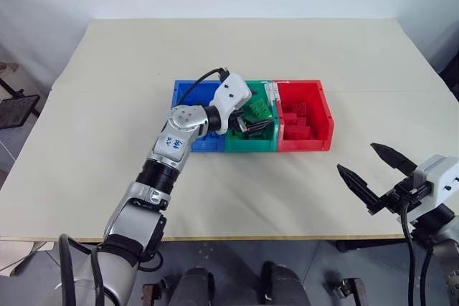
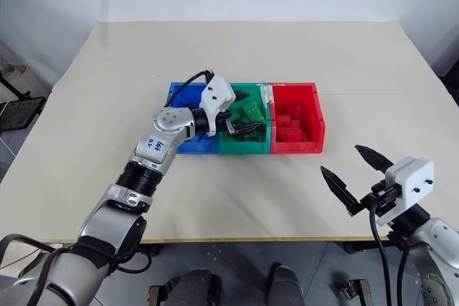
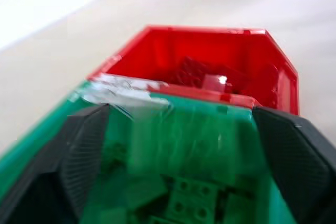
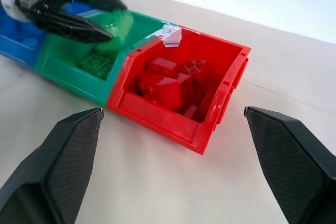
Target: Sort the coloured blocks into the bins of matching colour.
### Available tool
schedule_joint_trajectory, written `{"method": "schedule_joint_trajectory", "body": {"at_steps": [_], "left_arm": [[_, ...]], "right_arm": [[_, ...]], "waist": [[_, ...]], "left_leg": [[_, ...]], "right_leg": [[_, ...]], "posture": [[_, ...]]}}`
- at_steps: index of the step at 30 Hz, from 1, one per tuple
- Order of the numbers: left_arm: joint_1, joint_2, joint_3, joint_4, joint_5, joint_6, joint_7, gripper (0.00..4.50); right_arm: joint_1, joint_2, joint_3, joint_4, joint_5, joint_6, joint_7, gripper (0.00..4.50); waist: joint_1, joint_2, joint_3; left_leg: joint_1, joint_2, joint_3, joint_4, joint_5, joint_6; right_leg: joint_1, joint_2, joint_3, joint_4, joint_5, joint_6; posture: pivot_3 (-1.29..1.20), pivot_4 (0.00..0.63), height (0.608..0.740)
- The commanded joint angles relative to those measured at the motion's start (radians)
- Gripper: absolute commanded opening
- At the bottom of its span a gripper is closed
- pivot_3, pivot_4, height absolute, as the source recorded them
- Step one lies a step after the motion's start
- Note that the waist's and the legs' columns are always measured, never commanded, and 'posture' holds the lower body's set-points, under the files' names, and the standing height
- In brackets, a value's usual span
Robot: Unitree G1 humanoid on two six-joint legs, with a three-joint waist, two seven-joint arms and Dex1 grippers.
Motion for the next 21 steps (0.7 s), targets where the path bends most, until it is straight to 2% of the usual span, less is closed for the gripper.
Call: {"method": "schedule_joint_trajectory", "body": {"at_steps": [1, 6, 9, 13, 17, 21], "left_arm": [[0.037, 0.034, 0.031, -0.071, -0.012, -0.025, -0.028, 4.44], [0.138, 0.116, 0.079, -0.211, -0.083, -0.022, -0.132, 4.44], [0.334, 0.298, 0.141, -0.316, -0.138, -0.132, -0.320, 4.44], [0.543, 0.451, 0.262, -0.346, -0.174, -0.219, -0.374, 4.44], [0.665, 0.507, 0.343, -0.410, -0.192, -0.152, -0.317, 4.44], [0.742, 0.506, 0.378, -0.471, -0.210, -0.129, -0.291, 4.44]], "right_arm": [[0.013, 0.002, -0.051, -0.026, 0.018, -0.028, 0.002, 4.50], [-0.010, -0.026, -0.041, 0.003, 0.018, -0.040, 0.049, 4.50], [-0.067, -0.107, 0.007, 0.064, 0.010, -0.027, 0.152, 4.50], [-0.134, -0.190, 0.064, 0.139, -0.013, -0.035, 0.247, 4.50], [-0.195, -0.227, 0.127, 0.192, -0.039, -0.052, 0.318, 4.50], [-0.252, -0.219, 0.165, 0.231, -0.050, -0.061, 0.342, 4.50]], "waist": [[0.000, 0.000, 0.000], [-0.003, 0.000, 0.000], [-0.027, 0.001, -0.001], [-0.046, 0.001, -0.001], [-0.018, 0.000, 0.000], [-0.014, 0.000, 0.000]], "left_leg": [[0.000, 0.000, 0.000, 0.000, 0.000, 0.000], [0.000, 0.000, 0.000, 0.000, 0.000, 0.000], [0.001, 0.001, 0.000, 0.000, 0.000, 0.000], [0.003, 0.002, 0.000, -0.003, 0.000, 0.000], [0.001, 0.002, -0.001, 0.001, 0.000, 0.000], [0.001, 0.001, -0.003, 0.002, -0.001, 0.000]], "right_leg": [[0.000, 0.000, 0.000, 0.000, 0.000, 0.000], [0.000, 0.000, 0.000, 0.000, 0.000, 0.000], [0.000, 0.000, 0.001, 0.000, 0.000, 0.000], [-0.001, 0.001, 0.000, 0.002, 0.000, 0.000], [0.001, 0.000, 0.000, 0.000, 0.000, 0.000], [0.001, 0.000, 0.000, 0.001, 0.000, 0.000]], "posture": [[0.00, 0.150, 0.740], [0.00, 0.150, 0.740], [0.00, 0.150, 0.740], [0.00, 0.150, 0.740], [0.00, 0.150, 0.740], [0.00, 0.150, 0.740]]}}
